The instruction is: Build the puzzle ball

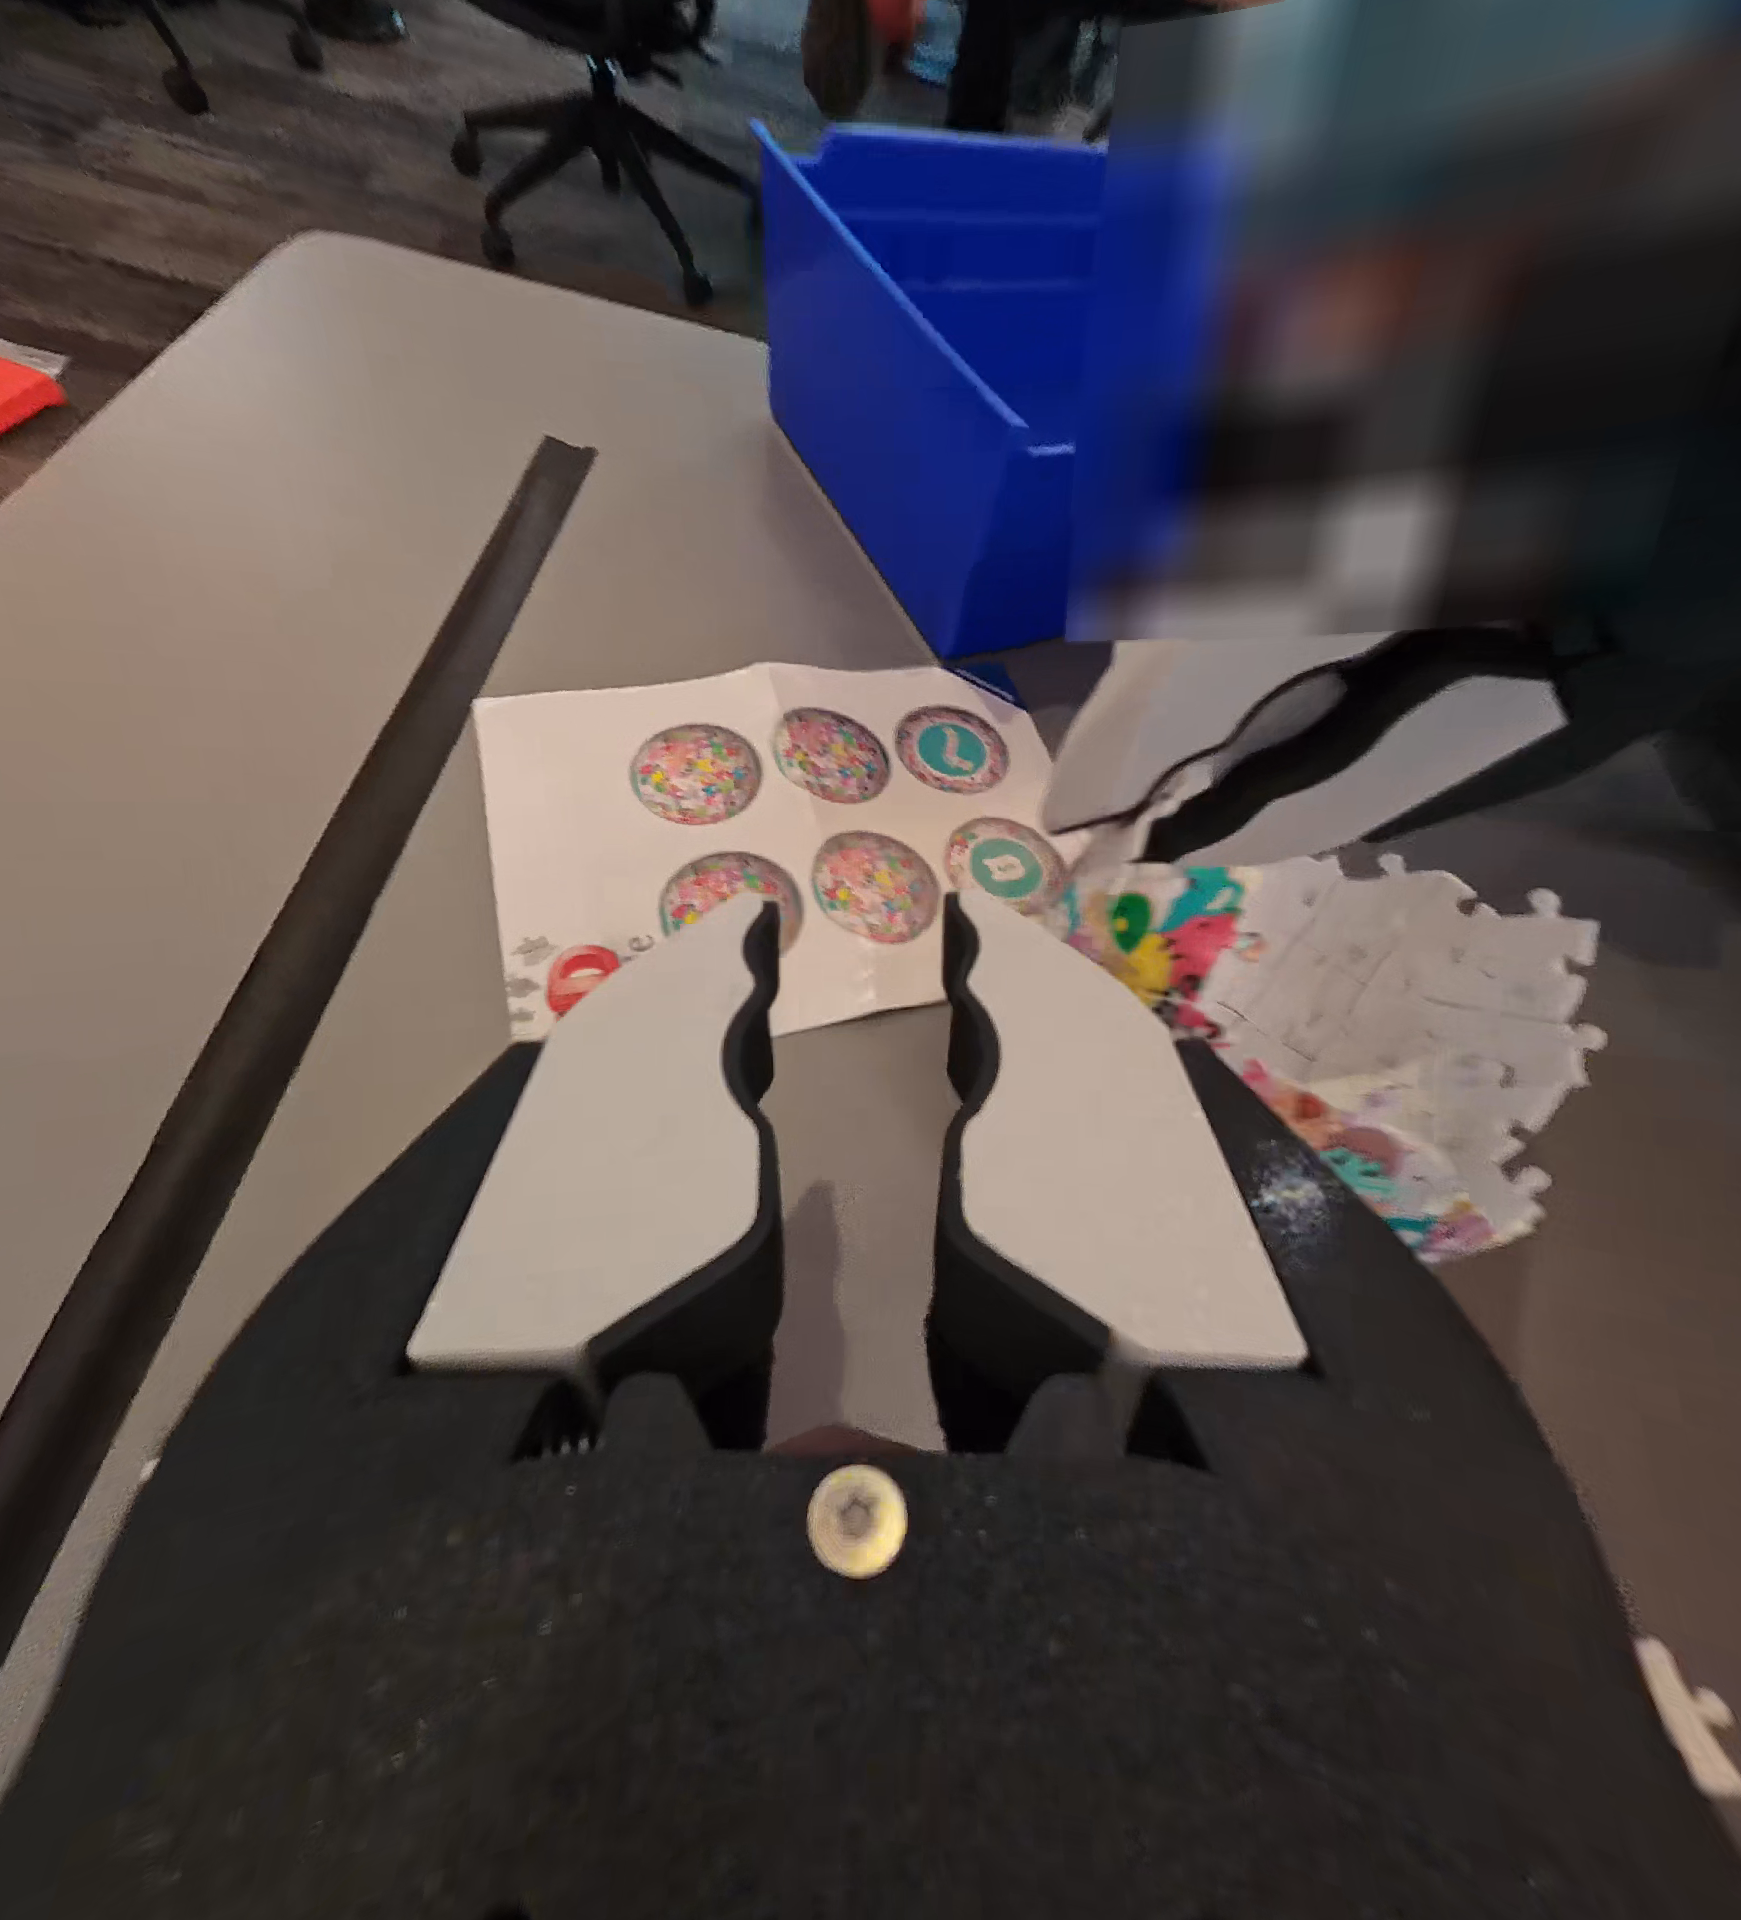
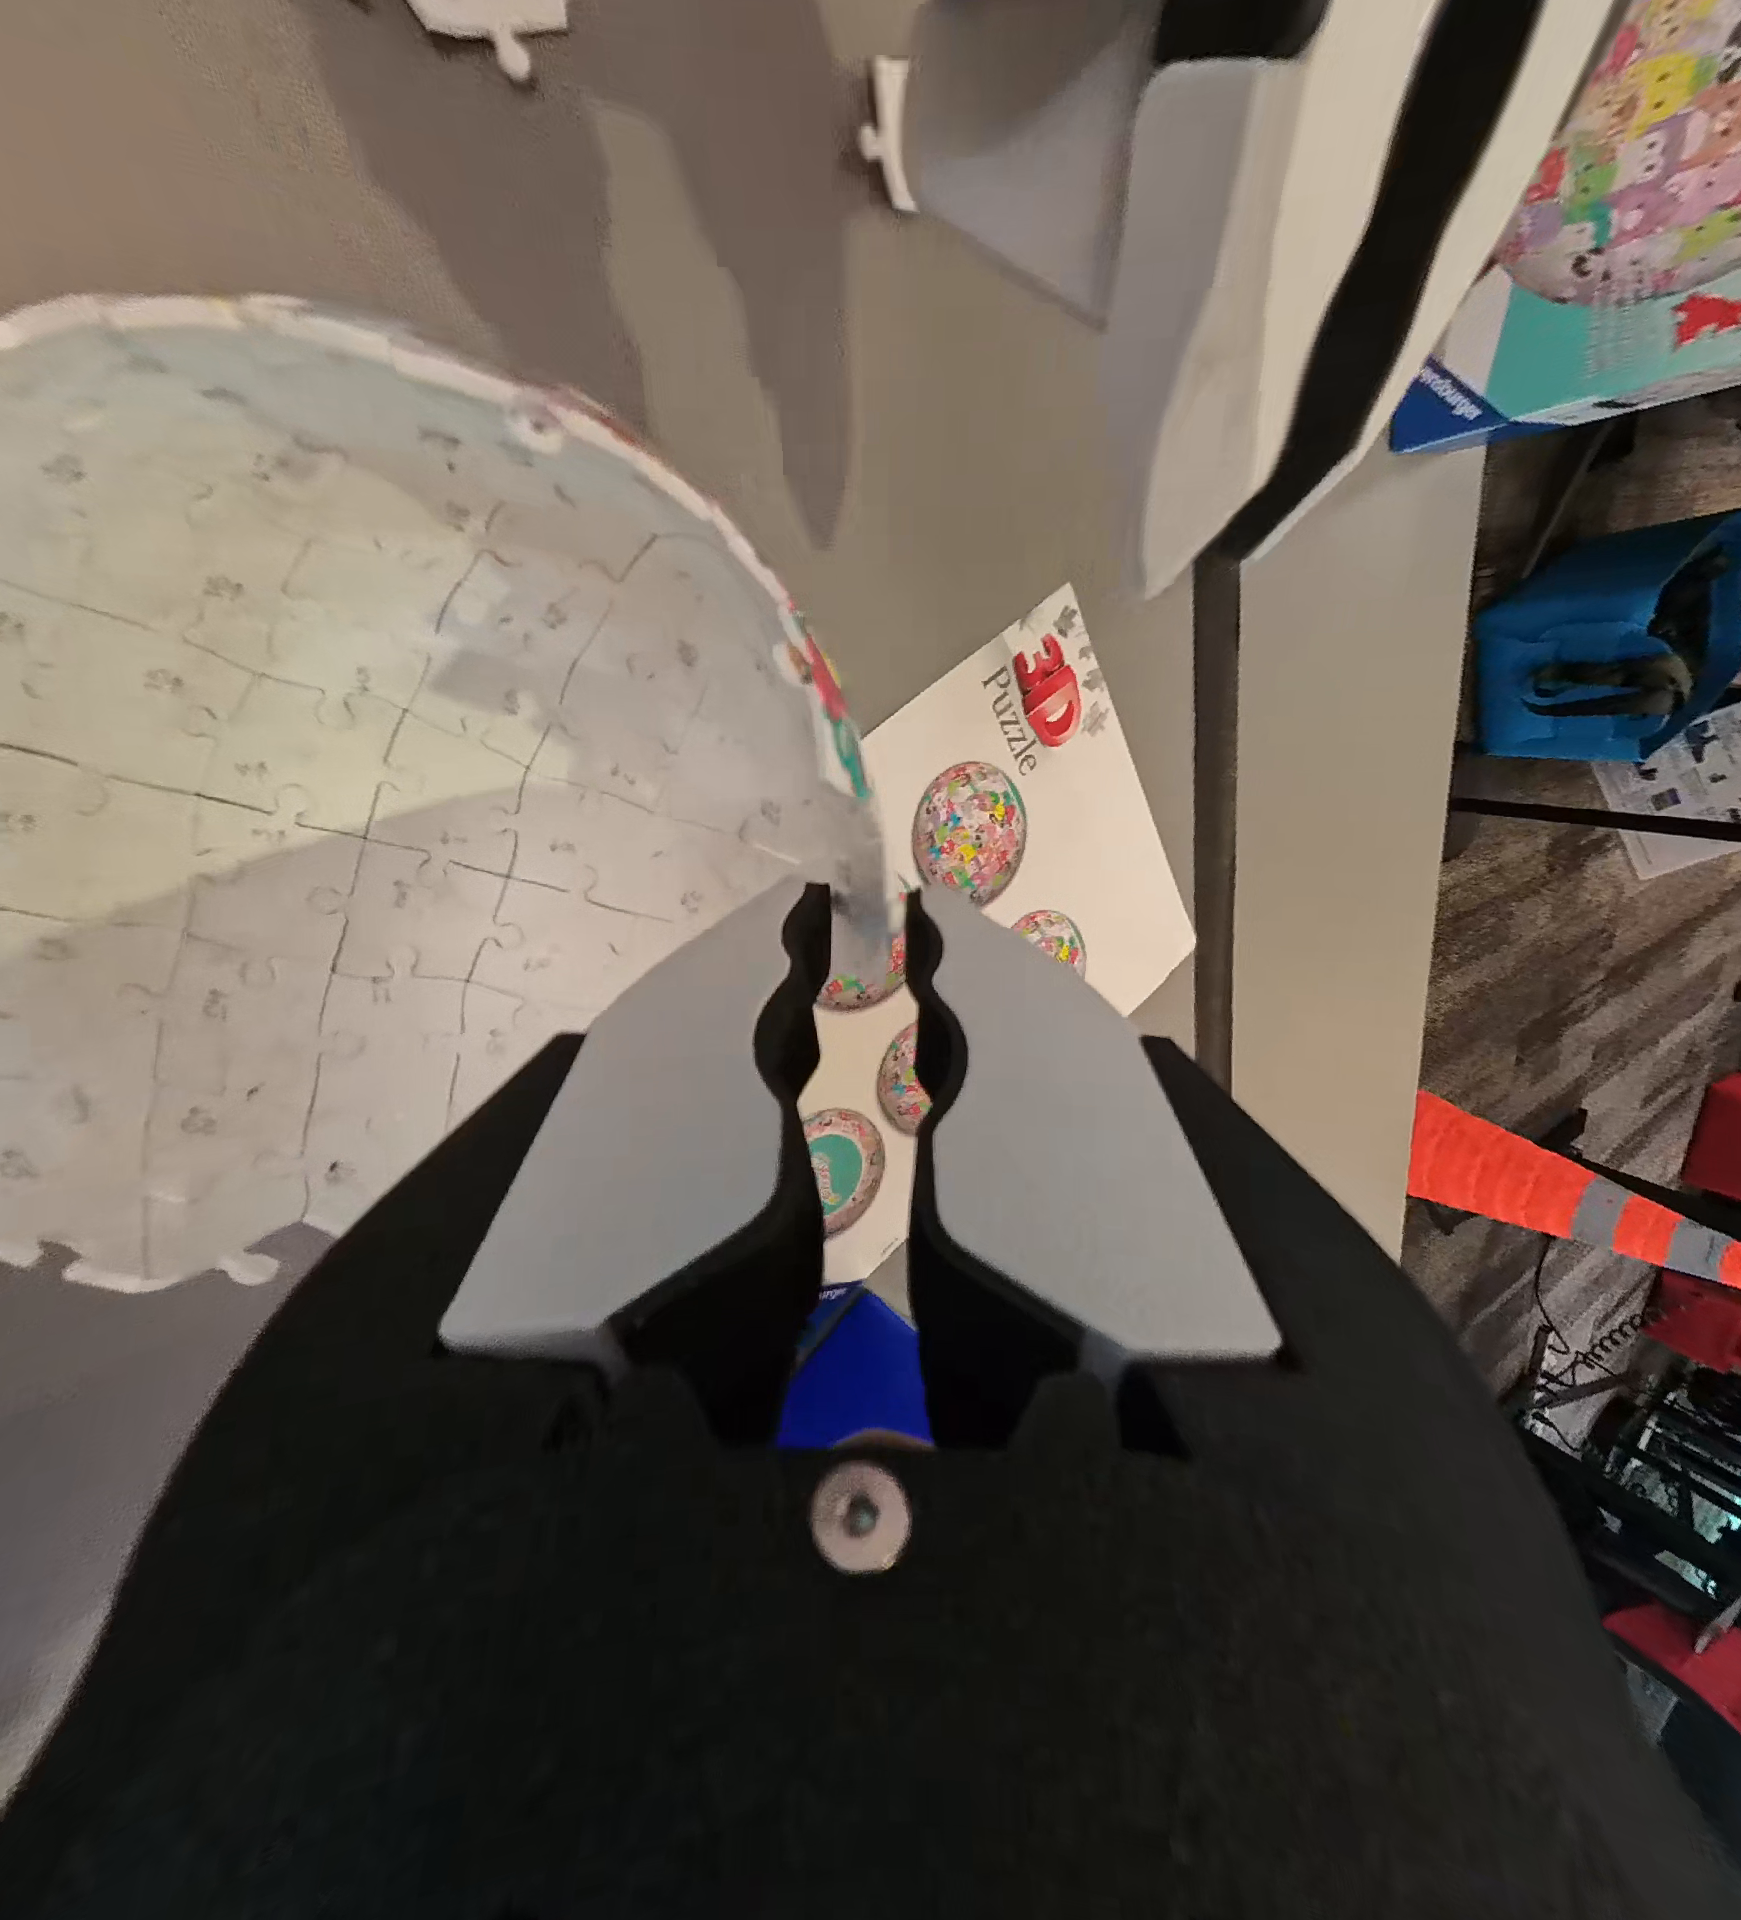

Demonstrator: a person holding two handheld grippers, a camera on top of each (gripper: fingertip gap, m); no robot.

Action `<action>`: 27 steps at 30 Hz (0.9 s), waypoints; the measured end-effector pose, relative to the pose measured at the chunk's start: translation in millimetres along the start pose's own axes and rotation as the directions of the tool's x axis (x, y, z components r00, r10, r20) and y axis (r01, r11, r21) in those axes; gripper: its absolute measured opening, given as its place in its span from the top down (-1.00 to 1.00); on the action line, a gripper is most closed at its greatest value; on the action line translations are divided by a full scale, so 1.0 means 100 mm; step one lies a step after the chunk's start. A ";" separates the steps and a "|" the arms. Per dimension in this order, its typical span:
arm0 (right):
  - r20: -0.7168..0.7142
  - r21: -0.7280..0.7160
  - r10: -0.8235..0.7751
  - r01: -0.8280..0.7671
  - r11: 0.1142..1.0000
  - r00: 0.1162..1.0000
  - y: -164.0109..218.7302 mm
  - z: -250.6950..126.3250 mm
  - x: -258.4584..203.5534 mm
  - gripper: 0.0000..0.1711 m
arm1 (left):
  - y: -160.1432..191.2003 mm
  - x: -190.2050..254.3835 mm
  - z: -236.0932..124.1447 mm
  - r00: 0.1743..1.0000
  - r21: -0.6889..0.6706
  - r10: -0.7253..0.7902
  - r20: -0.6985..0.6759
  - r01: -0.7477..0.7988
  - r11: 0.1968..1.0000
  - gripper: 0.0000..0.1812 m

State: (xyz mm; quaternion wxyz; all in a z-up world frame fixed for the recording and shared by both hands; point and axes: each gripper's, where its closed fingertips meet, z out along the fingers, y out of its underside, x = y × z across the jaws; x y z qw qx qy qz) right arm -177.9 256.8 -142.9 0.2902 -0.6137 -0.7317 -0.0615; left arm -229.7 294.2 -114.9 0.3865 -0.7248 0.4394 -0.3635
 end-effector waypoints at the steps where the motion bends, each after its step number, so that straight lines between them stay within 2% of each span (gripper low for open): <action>1: 0.011 -0.007 -0.004 0.004 1.000 1.000 0.01 0.01 0.00 0.86 | 0.01 -0.08 0.01 1.000 0.032 -0.012 0.012 0.012 0.999 0.68; 6: 0.022 -0.020 -0.024 0.024 1.000 0.999 -0.03 0.03 0.00 0.86 | 0.03 -0.33 0.01 0.998 0.169 -0.038 0.057 0.028 0.985 0.68; 9: 0.020 -0.023 -0.027 0.027 0.999 0.999 -0.05 0.05 -0.01 0.87 | 0.03 -0.31 0.07 0.998 0.193 -0.053 0.015 0.049 0.980 0.68; 13: 0.026 -0.030 -0.021 0.022 0.999 0.999 -0.05 0.07 -0.01 0.86 | 0.17 0.01 0.22 0.989 0.083 -0.031 -0.145 0.043 0.996 0.70; 16: 0.024 -0.033 -0.020 0.021 0.999 1.000 -0.05 0.07 -0.01 0.87 | 0.31 0.24 0.27 0.967 -0.038 -0.029 -0.252 0.020 0.999 0.85; 18: 0.017 -0.034 -0.021 0.021 0.999 1.000 -0.05 0.07 -0.01 0.87 | 0.35 0.29 0.30 0.962 -0.070 -0.026 -0.270 0.007 0.998 0.93; 27: -0.017 -0.033 -0.018 0.018 0.999 1.000 -0.05 0.11 -0.03 0.85 | 0.38 0.39 0.42 0.958 -0.105 -0.011 -0.287 -0.020 0.994 1.00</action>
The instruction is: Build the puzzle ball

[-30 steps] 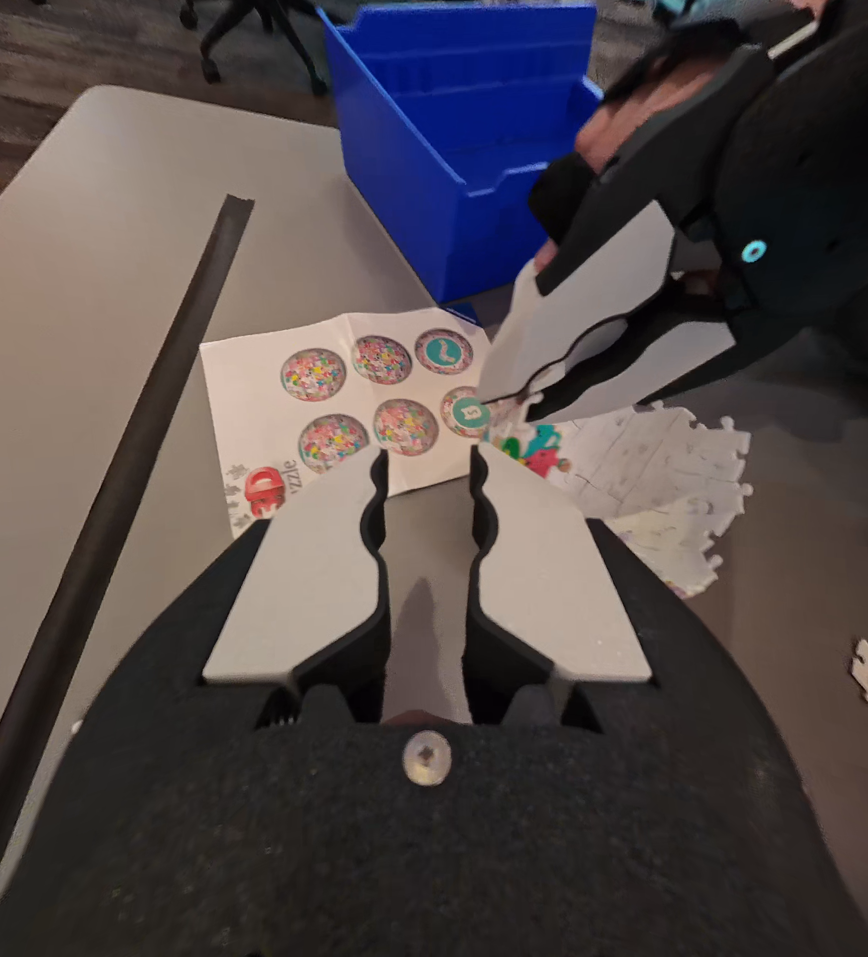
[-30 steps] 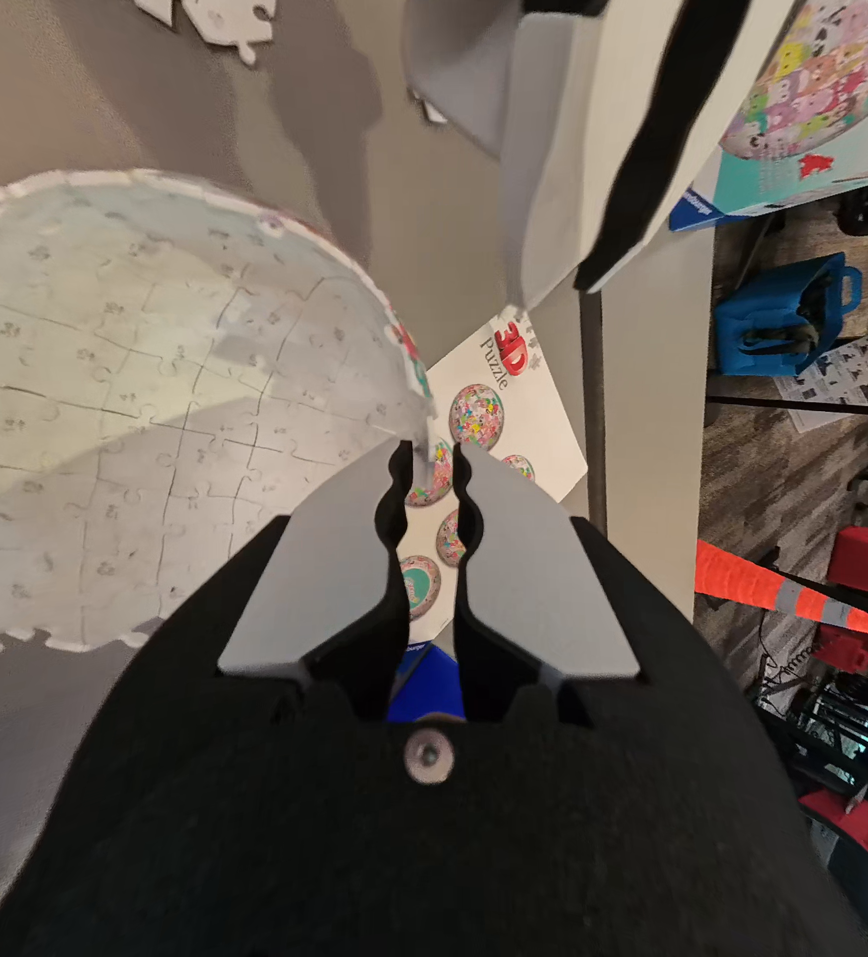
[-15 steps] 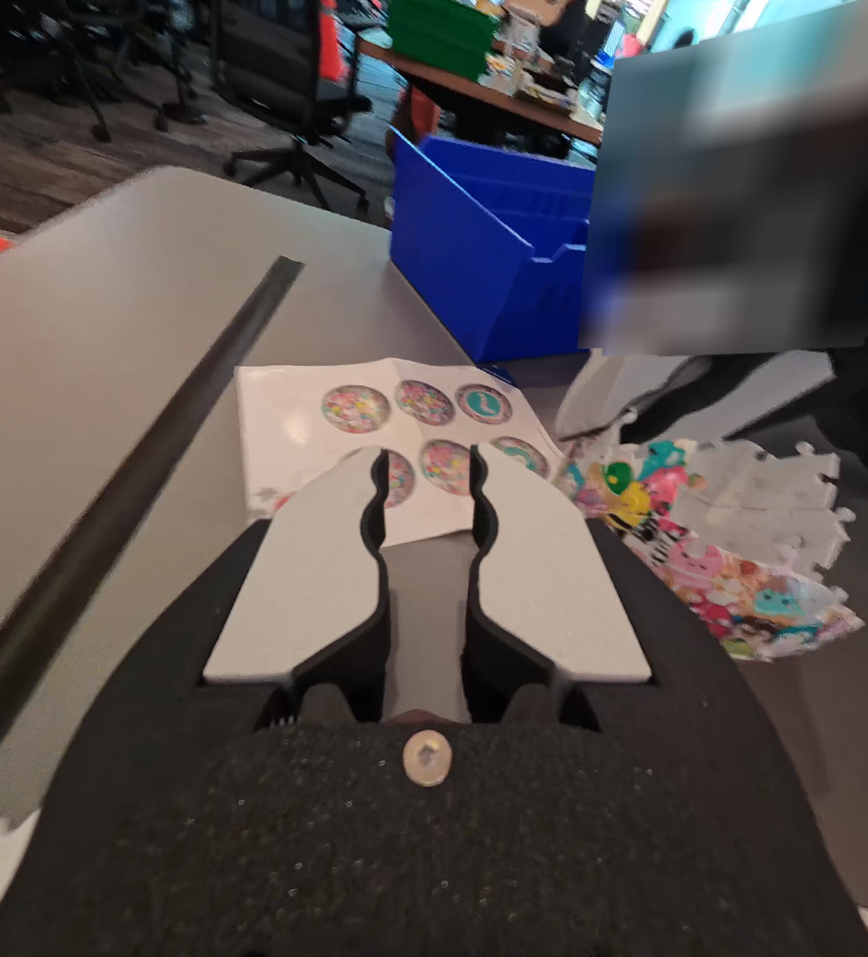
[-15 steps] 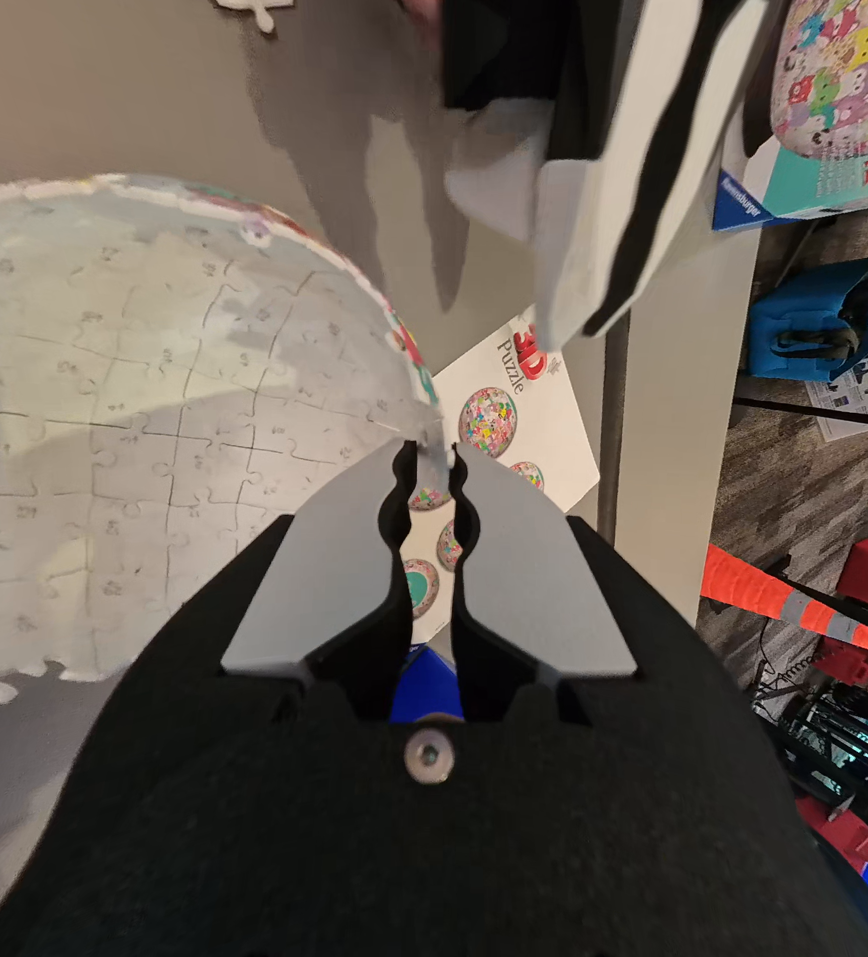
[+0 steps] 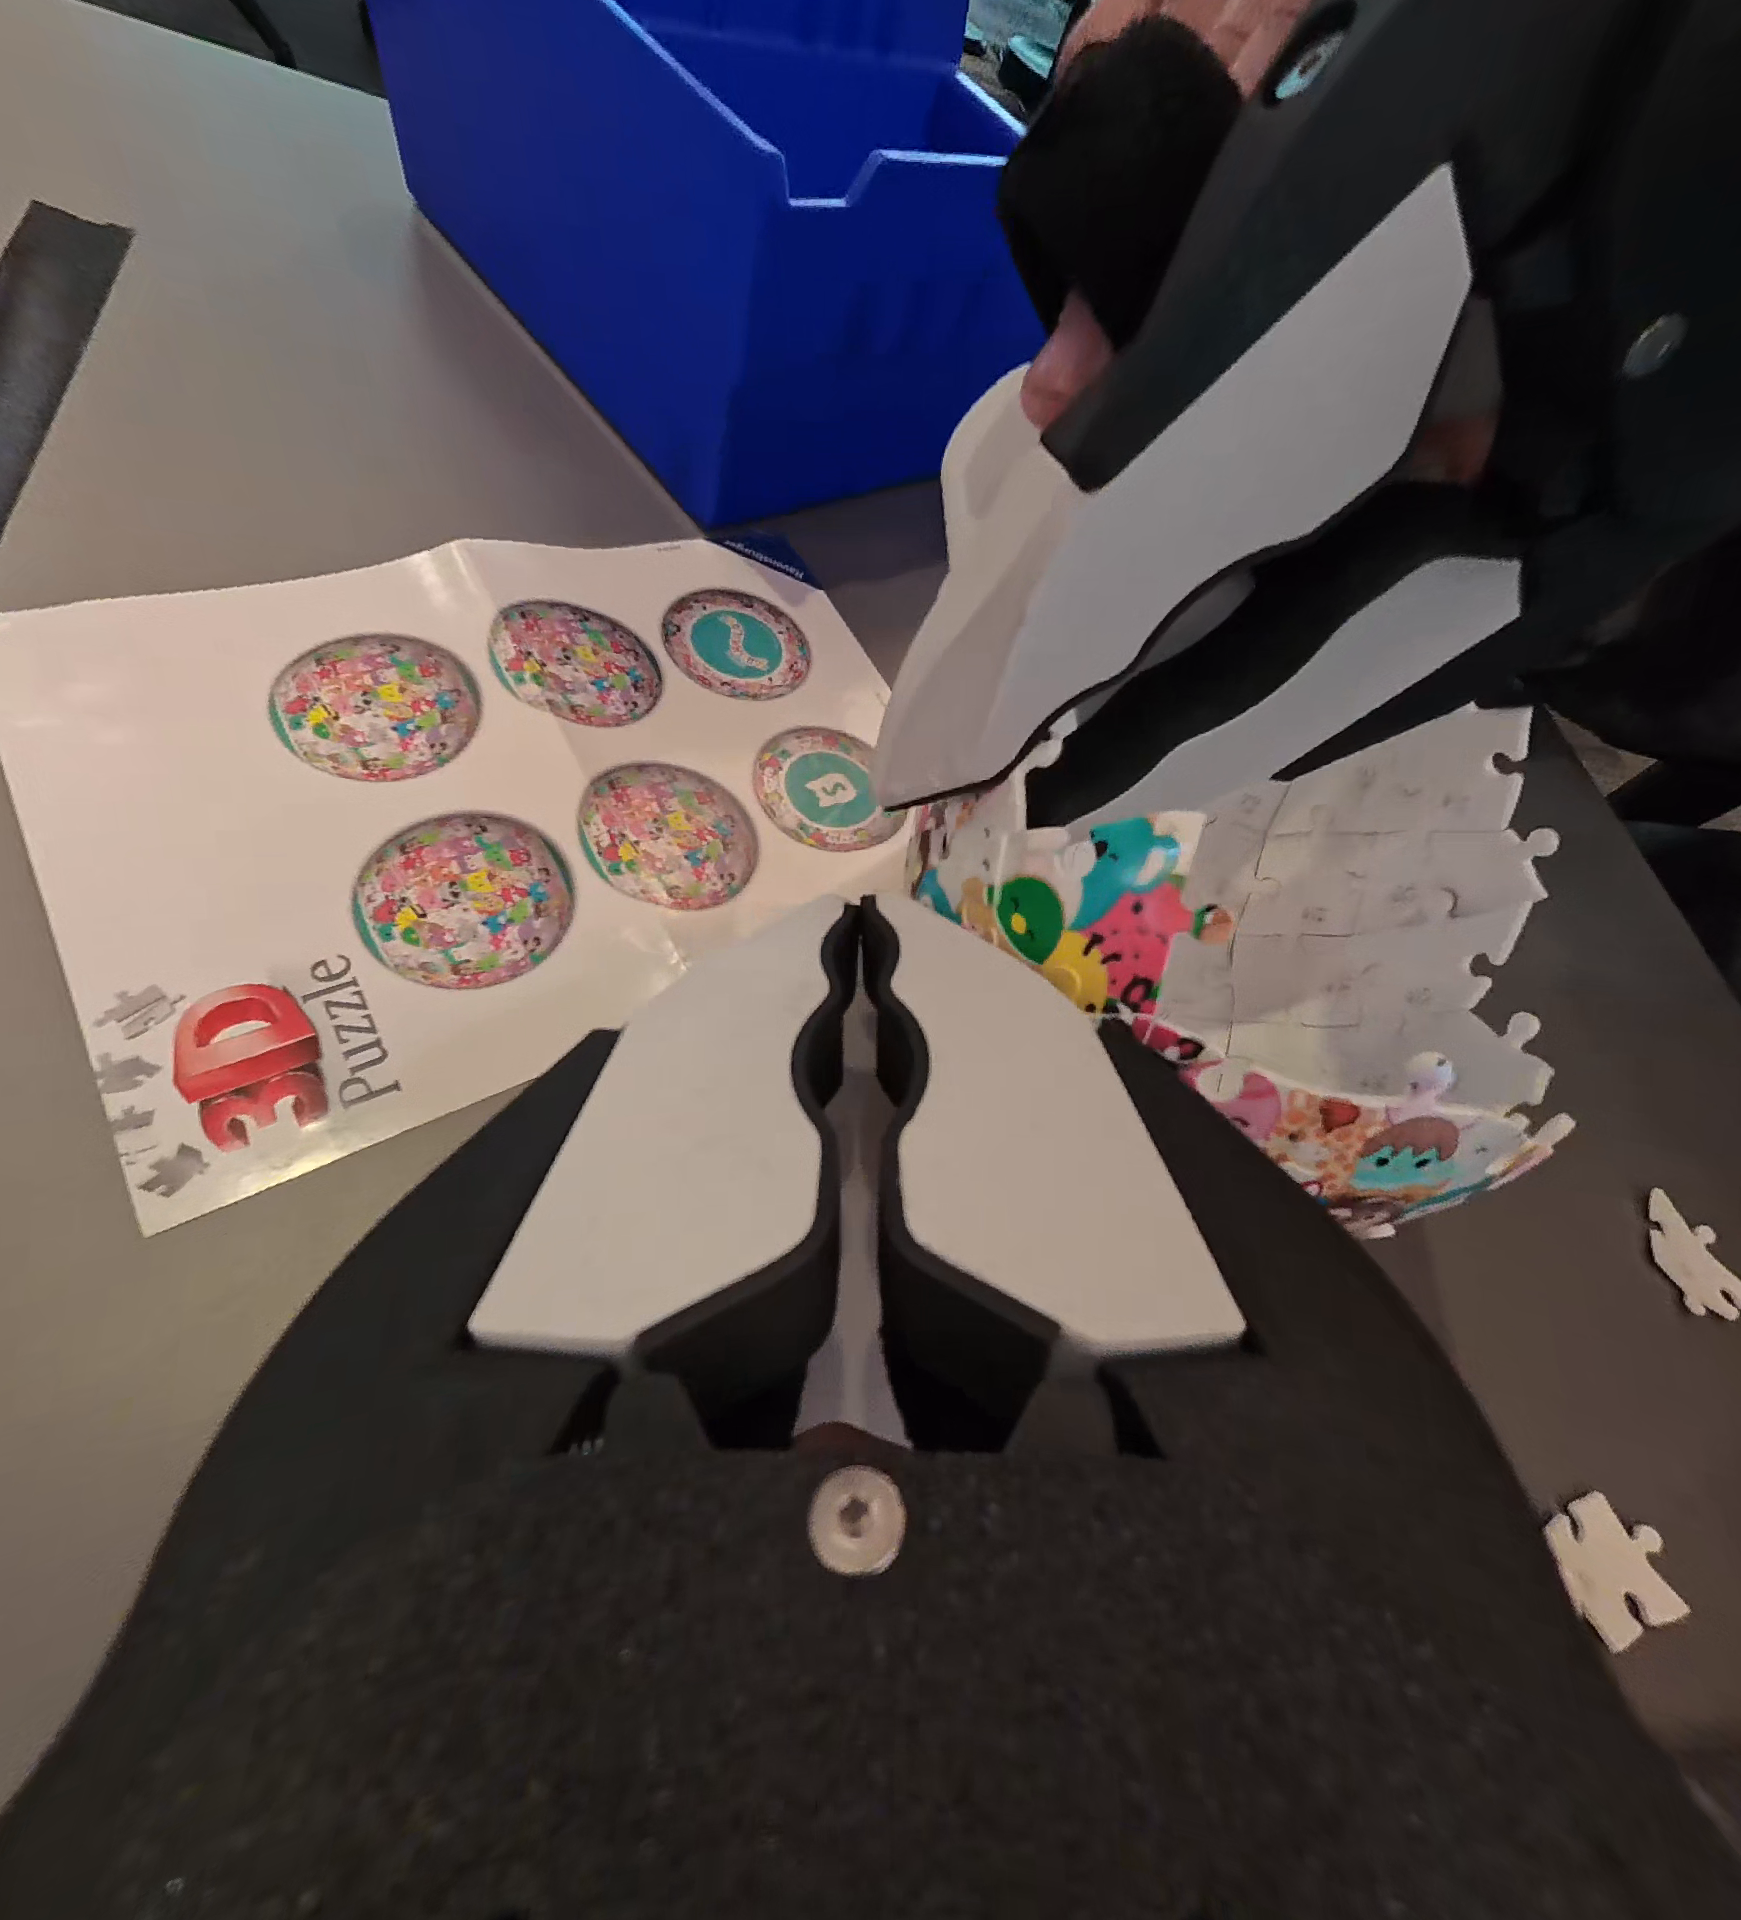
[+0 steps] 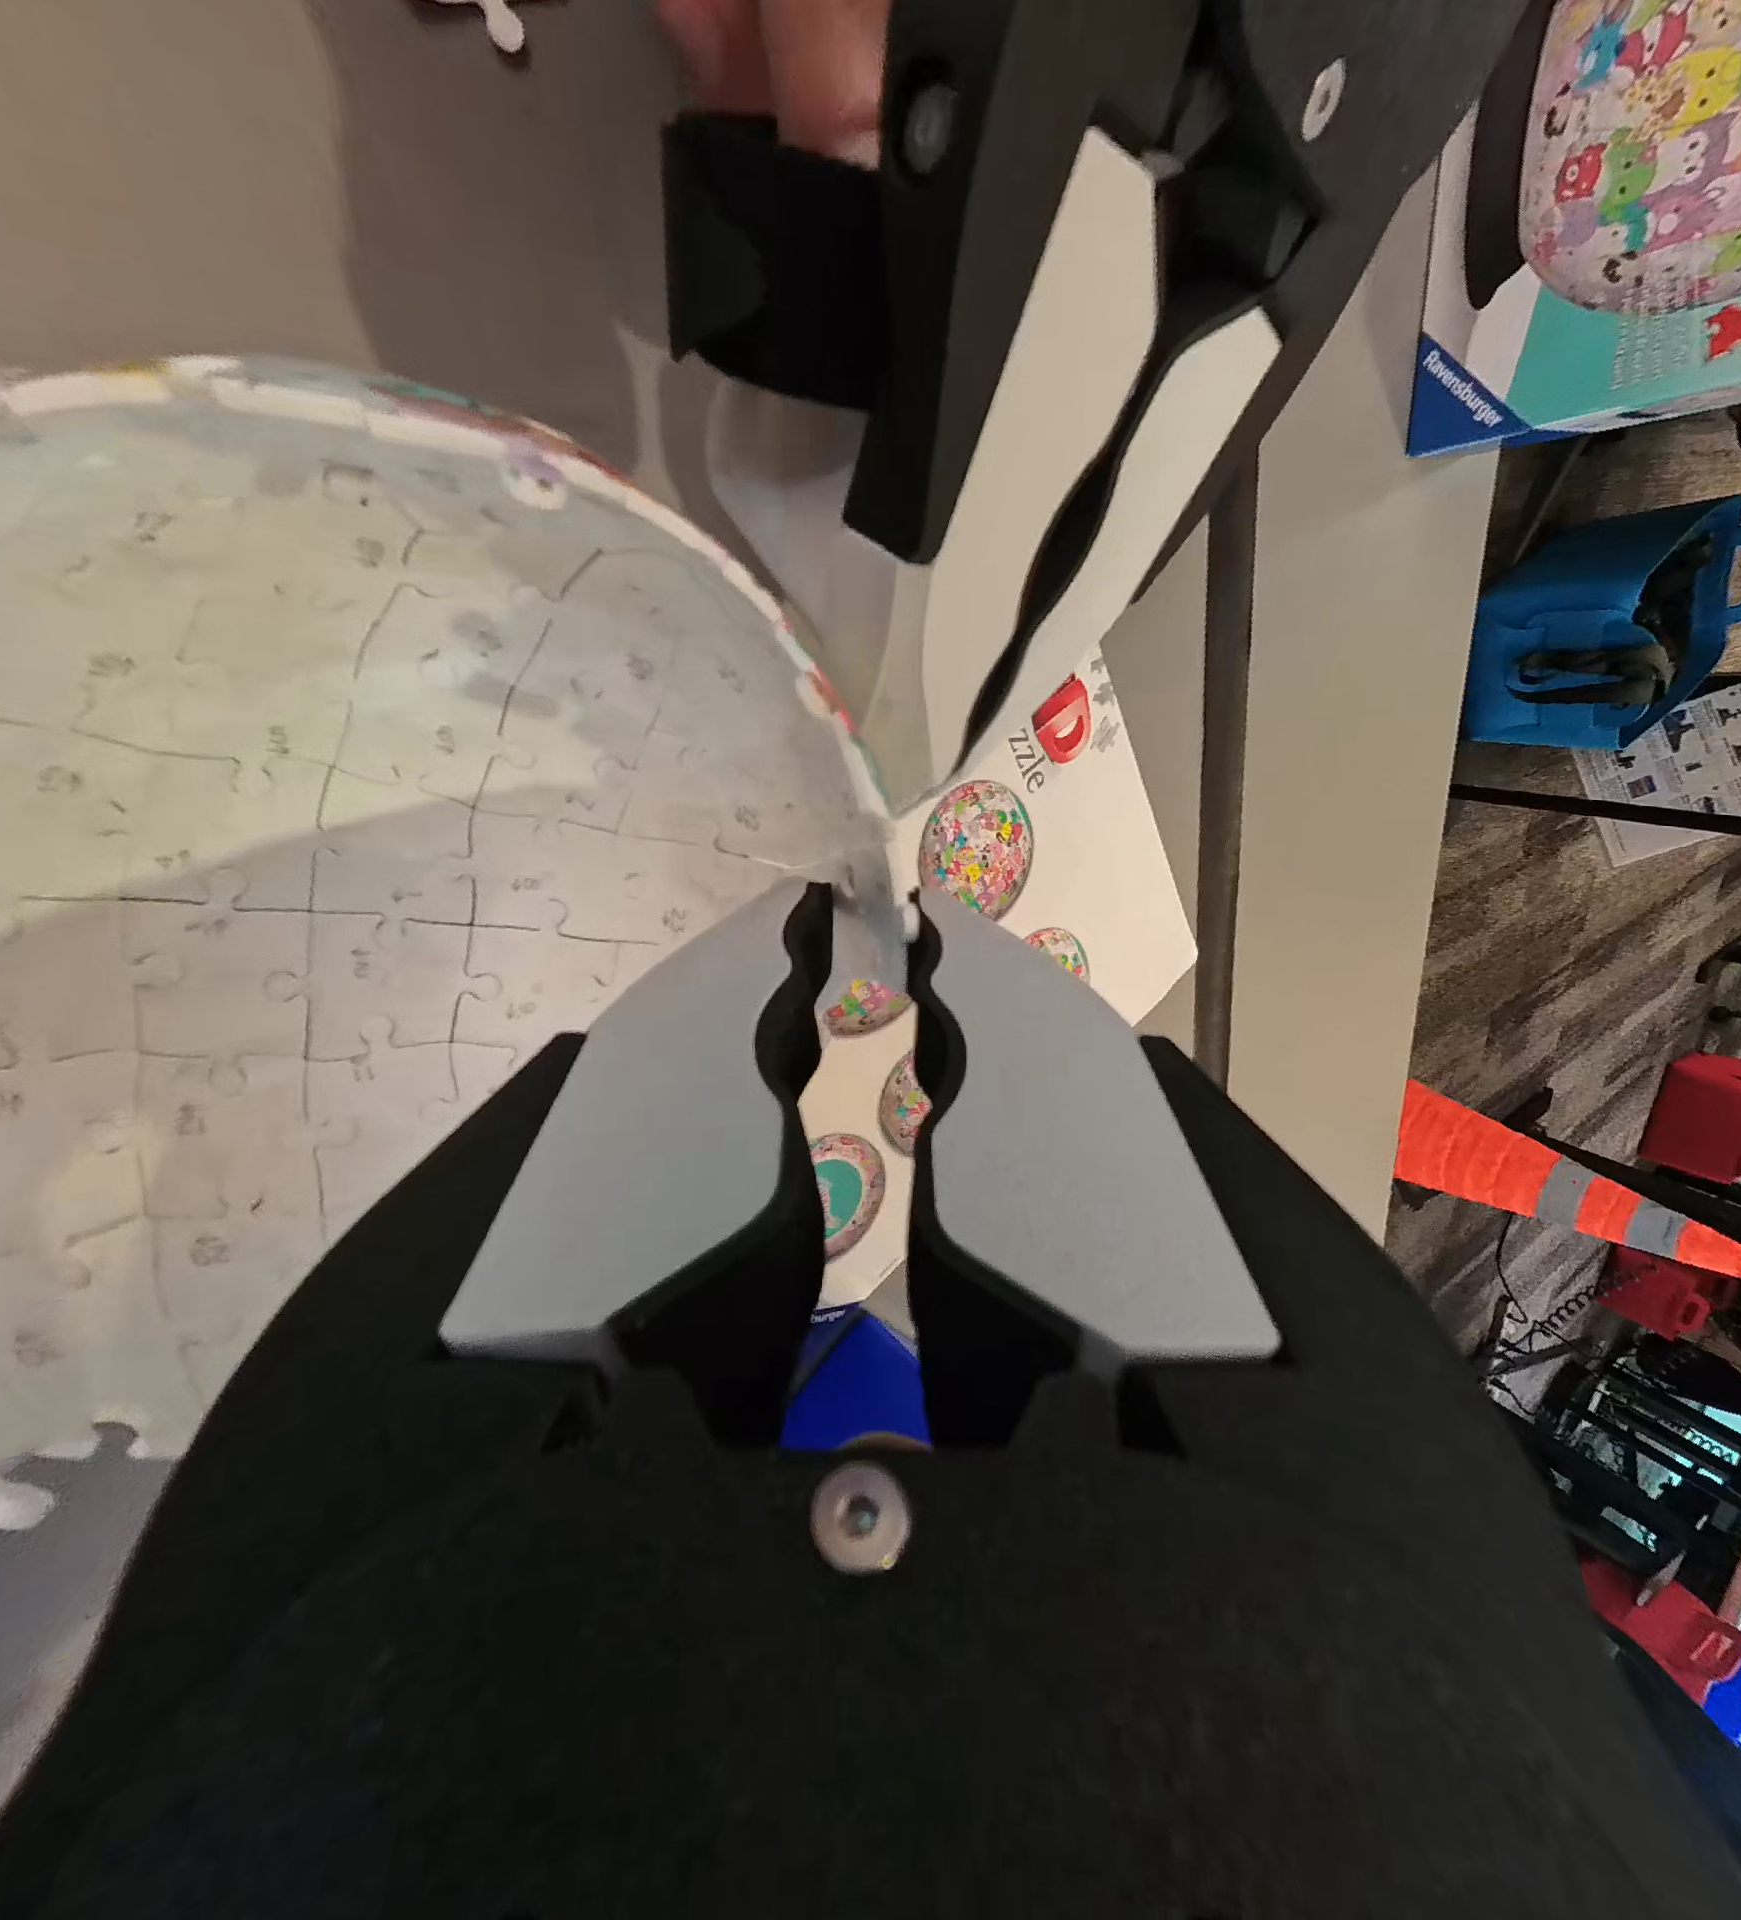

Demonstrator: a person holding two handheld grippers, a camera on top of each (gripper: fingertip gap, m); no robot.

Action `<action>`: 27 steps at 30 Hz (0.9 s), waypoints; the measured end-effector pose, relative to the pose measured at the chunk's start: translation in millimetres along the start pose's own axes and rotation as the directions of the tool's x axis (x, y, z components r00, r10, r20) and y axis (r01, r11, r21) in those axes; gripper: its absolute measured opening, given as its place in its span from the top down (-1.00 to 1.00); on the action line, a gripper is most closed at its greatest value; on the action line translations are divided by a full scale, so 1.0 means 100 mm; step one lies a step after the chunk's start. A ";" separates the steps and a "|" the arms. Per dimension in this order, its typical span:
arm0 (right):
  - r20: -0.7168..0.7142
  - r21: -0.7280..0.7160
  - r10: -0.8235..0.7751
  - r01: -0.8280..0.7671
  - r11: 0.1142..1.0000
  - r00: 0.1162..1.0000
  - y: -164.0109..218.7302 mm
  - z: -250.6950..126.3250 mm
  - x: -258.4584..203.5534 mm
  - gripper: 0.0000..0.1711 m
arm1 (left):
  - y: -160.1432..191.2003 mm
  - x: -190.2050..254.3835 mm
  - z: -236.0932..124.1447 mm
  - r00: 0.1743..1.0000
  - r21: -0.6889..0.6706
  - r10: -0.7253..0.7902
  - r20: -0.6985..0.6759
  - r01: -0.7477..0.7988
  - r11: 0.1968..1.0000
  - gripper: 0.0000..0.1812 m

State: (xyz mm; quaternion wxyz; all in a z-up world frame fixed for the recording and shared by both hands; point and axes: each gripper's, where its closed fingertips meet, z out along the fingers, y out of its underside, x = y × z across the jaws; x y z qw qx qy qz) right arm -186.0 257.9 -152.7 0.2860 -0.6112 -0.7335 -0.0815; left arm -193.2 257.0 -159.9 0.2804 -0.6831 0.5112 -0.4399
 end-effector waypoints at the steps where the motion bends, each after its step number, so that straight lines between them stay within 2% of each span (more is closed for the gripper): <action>1: -0.003 -0.001 -0.001 0.001 1.000 1.000 0.00 0.00 0.00 0.84 | -0.01 0.00 0.00 1.000 0.004 -0.005 -0.005 0.005 1.000 1.00; 14: -0.058 -0.022 -0.042 0.040 0.999 0.997 0.00 0.02 0.01 0.80 | 0.01 -0.02 0.03 1.000 0.001 -0.024 -0.001 0.024 1.000 1.00; 19: -0.032 -0.012 -0.068 0.068 0.998 0.997 0.01 -0.03 0.00 0.80 | 0.08 -0.05 0.06 0.999 -0.029 -0.042 -0.002 0.042 0.999 0.93; 27: 0.066 -0.036 -0.097 0.100 0.994 0.993 0.07 -0.07 0.01 0.78 | 0.05 -0.01 0.01 0.999 -0.015 -0.042 -0.016 0.042 0.999 0.94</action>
